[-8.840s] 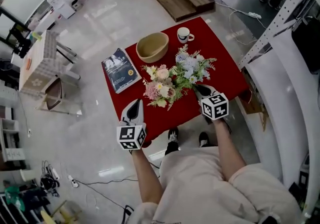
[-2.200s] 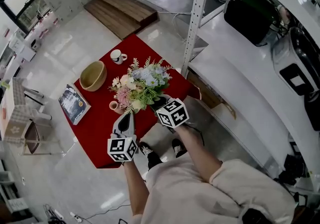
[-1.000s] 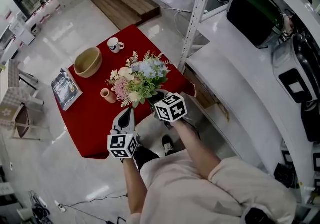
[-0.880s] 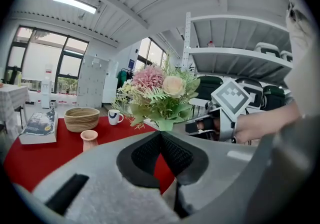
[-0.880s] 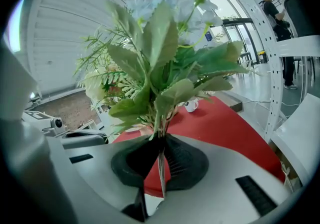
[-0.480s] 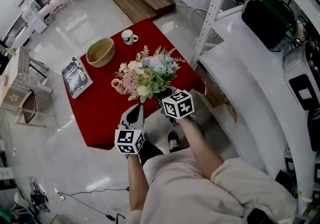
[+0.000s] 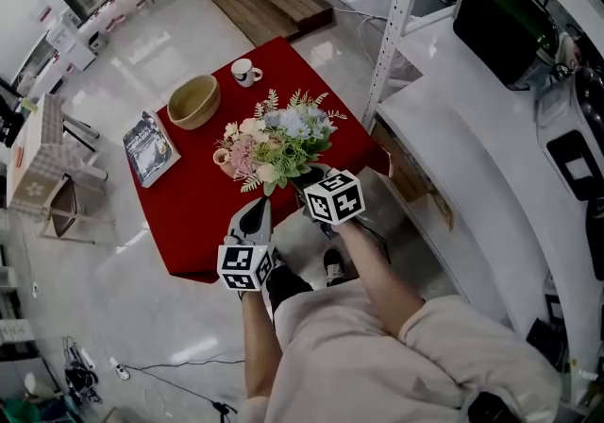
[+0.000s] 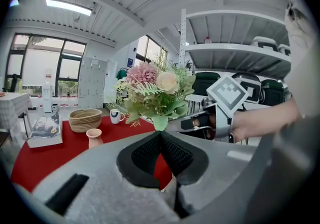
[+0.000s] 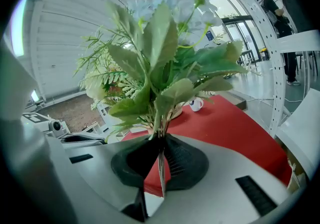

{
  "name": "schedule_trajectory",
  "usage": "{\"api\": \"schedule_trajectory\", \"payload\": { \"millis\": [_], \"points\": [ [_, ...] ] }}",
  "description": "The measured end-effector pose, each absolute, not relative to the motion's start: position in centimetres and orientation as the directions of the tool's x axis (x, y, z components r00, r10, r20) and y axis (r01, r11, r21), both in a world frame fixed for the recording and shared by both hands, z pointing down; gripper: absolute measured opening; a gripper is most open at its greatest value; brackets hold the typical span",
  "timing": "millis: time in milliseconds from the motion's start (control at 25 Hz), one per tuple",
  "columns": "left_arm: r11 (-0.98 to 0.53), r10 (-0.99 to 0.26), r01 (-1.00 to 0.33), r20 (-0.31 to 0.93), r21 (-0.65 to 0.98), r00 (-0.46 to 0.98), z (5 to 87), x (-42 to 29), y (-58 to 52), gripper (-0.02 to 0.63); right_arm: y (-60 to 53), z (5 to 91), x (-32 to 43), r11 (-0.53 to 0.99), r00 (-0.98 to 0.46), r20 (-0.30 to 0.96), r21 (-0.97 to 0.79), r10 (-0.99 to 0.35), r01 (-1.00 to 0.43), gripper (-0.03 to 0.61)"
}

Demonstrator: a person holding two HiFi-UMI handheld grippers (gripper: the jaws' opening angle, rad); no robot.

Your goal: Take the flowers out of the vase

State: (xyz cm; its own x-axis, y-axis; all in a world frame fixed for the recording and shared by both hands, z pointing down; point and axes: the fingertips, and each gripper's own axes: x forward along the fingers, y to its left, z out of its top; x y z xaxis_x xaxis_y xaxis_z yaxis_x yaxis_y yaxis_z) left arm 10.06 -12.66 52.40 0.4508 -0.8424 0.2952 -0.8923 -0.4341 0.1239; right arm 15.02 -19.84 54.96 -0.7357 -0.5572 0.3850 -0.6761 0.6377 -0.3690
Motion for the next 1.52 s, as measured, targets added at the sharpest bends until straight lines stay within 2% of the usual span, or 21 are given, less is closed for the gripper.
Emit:
{"api": "schedule_trajectory", "payload": {
  "millis": [840,1120,1320,1520],
  "points": [
    [-0.414,-0.859,-0.9,0.27,0.135,0.436,51.7,9.8,-13.0,0.008,-21.7,54.8,16.4,0.604,-0.699,0.389,-0.353,-0.6,-0.715,0.037],
    [-0.427,-0.858,-0.896,0.26,0.121,0.444,50.9,10.6,-14.1,0.008,-22.9,53.9,16.9,0.607,-0.71,0.367,-0.367,-0.601,-0.704,0.037],
    [-0.437,-0.863,-0.893,0.227,0.112,0.451,49.5,11.1,-14.7,0.008,-23.5,52.9,17.2,0.575,-0.727,0.319,-0.454,-0.608,-0.681,0.037],
    [-0.443,-0.861,-0.889,0.222,0.115,0.457,49.3,11.4,-15.0,0.008,-24.1,52.2,17.5,0.585,-0.727,0.314,-0.44,-0.611,-0.681,0.036]
  ]
}}
